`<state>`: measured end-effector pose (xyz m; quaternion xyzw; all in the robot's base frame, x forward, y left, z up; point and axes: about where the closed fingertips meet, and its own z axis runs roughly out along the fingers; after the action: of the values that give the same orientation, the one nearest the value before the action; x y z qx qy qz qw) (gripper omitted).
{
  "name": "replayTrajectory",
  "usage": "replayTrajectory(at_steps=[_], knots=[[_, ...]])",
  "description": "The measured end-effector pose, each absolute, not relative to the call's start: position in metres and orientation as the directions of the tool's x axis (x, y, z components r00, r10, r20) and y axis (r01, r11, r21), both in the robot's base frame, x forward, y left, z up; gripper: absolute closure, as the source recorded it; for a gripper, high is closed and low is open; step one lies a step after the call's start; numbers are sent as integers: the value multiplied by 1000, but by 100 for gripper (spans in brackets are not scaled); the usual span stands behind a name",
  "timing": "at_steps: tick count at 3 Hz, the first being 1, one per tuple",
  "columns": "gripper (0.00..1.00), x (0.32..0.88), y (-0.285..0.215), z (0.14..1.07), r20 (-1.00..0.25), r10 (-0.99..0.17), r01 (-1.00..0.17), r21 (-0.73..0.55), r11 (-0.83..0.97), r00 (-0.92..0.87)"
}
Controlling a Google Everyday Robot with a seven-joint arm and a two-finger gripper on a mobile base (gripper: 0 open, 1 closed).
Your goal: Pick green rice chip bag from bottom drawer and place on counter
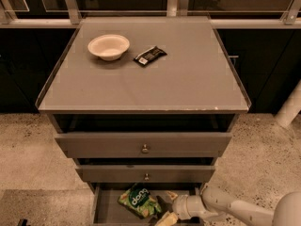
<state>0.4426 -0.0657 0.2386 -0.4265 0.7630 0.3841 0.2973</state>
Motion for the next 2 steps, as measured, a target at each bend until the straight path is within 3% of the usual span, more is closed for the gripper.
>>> replayTrajectory(at_steps=[2], knots=[[0, 469, -45, 213, -818, -384, -881, 284, 377, -428]])
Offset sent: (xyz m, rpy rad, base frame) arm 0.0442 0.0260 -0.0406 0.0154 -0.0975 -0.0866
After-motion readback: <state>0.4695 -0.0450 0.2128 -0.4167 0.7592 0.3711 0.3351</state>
